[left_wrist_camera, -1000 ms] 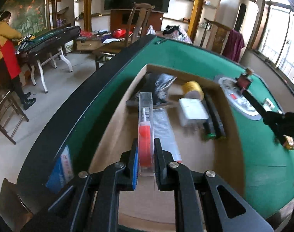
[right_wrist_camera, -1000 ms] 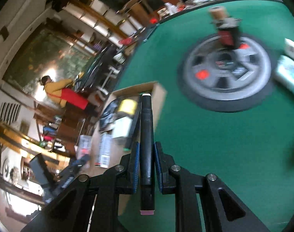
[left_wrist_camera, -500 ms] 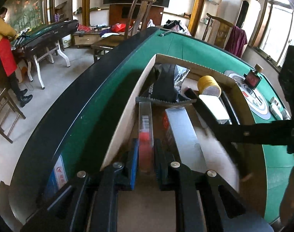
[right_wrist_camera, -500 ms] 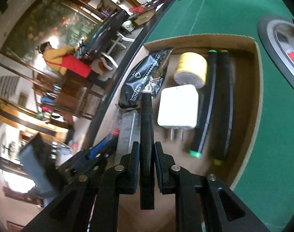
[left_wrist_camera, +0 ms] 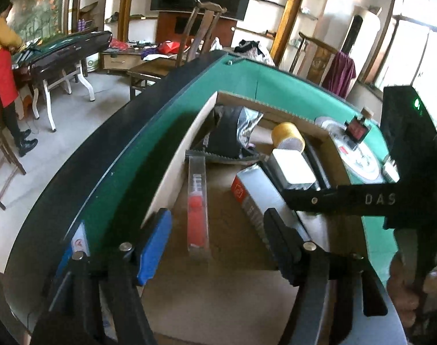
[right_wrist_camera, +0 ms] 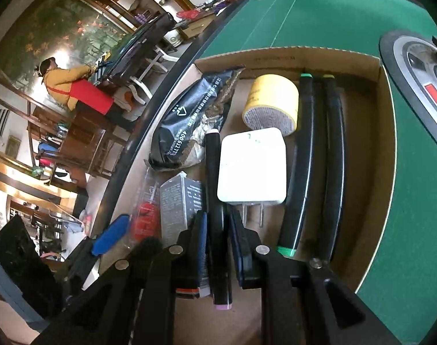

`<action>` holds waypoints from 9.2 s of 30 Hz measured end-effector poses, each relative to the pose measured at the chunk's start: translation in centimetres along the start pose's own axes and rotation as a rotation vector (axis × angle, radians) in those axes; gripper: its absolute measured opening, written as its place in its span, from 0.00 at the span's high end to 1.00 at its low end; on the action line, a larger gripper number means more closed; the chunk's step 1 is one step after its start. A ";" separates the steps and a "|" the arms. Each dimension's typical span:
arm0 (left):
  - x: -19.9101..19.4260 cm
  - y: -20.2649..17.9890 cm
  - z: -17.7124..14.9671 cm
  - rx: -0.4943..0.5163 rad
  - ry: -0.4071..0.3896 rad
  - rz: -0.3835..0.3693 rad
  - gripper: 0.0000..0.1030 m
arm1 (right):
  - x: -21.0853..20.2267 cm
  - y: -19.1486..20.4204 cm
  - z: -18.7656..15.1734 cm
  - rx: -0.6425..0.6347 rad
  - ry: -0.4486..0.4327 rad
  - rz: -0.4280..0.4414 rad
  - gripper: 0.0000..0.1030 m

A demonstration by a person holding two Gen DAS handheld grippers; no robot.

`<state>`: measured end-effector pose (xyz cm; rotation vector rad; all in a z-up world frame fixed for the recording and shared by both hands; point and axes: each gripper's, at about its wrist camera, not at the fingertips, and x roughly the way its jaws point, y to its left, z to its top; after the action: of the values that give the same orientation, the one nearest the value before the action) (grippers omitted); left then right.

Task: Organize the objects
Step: 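Lower the pack and marker into the box and open both grippers, then withdraw both grippers from the box back over the table, then grasp the blue tissue pack with left while right grasps the white pill bottle, then carry the tissue pack with left while right carries the pill bottle over the cardboard box, then lower the tissue pack and pill bottle into the box and open both grippers, then withdraw both grippers from the box toward the white bottles on the felt, then grasp the white bottle with the left gripper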

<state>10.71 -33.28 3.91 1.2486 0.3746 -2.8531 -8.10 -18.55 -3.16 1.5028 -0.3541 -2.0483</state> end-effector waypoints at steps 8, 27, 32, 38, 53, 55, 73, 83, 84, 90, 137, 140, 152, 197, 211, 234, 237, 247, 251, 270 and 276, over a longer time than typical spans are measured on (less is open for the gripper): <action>-3.3 1.4 0.3 -0.097 -0.055 -0.001 0.20 | -4.9 -0.1 -1.0 -0.045 -0.115 -0.002 0.34; -5.8 -2.5 1.0 -0.075 -0.101 -0.019 0.19 | -13.9 -7.6 -5.1 0.080 -0.281 -0.025 0.28; -5.6 -4.5 1.0 -0.038 -0.080 -0.028 0.19 | -15.4 -9.3 -6.2 0.079 -0.311 -0.049 0.28; -6.2 -8.3 1.1 0.044 -0.075 -0.061 0.19 | -18.1 -12.6 -7.3 0.126 -0.352 -0.084 0.28; -10.5 -20.3 6.8 0.247 -0.103 -0.292 0.12 | -43.8 -18.2 -6.6 0.129 -0.618 -0.449 0.23; -10.8 -21.9 7.9 0.266 -0.097 -0.340 0.12 | -48.2 -17.5 -6.2 0.110 -0.664 -0.558 0.22; -2.6 -24.7 3.3 0.297 0.041 -0.323 0.08 | -40.5 -26.5 -1.4 0.215 -0.417 -0.522 0.04; 2.1 -21.2 1.9 0.211 0.140 -0.265 0.08 | -25.9 -27.9 4.0 0.130 -0.175 -0.307 0.08; 2.4 -21.1 1.9 0.205 0.146 -0.263 0.08 | -24.9 -28.0 4.3 0.119 -0.157 -0.313 0.09; 3.9 -21.2 1.3 0.196 0.180 -0.273 0.08 | -21.7 -29.5 4.3 0.189 -0.103 -0.208 0.11; 15.4 -34.7 0.3 0.459 0.182 -0.174 0.08 | -23.7 -27.3 -5.1 0.208 -0.261 -0.387 0.64; 15.0 -36.3 -0.7 0.554 0.150 -0.175 0.33 | -23.6 -27.4 -5.1 0.199 -0.269 -0.382 0.64; 11.6 -31.3 0.9 0.364 0.155 -0.277 0.89 | -23.5 -27.4 -4.7 0.200 -0.316 -0.330 0.64; 0.2 -0.7 -2.8 0.018 0.070 0.003 0.71 | -4.2 2.7 -5.8 -0.295 -0.003 -0.179 0.63; -3.5 0.0 -1.6 -0.054 -0.041 -0.048 0.23 | -2.2 2.7 -6.1 -0.335 0.044 -0.267 0.62; -5.6 -7.2 -0.3 0.030 -0.036 -0.188 0.17 | -20.7 -11.0 -9.1 -0.041 -0.332 -0.337 0.27; -5.5 -10.2 -0.4 0.103 -0.016 -0.223 0.17 | -25.4 -16.1 -9.9 0.089 -0.419 -0.398 0.24; -4.1 -21.9 0.5 0.290 0.046 -0.339 0.17 | -33.8 -29.6 -12.3 0.396 -0.606 -0.526 0.22; -2.0 -28.9 -0.2 0.440 0.060 -0.349 0.17 | -33.9 -32.8 -13.7 0.464 -0.638 -0.489 0.22; 10.8 -45.9 -5.0 0.787 0.154 -0.300 0.23 | -34.0 -35.7 -15.2 0.584 -0.650 -0.269 0.19; 12.5 -45.9 -5.2 0.769 0.210 -0.331 0.68 | -33.4 -35.8 -15.2 0.589 -0.637 -0.261 0.18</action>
<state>1.37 13.59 1.36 1.7200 -0.6563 -3.2781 2.75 31.52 -0.67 1.1849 -1.1408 -2.7736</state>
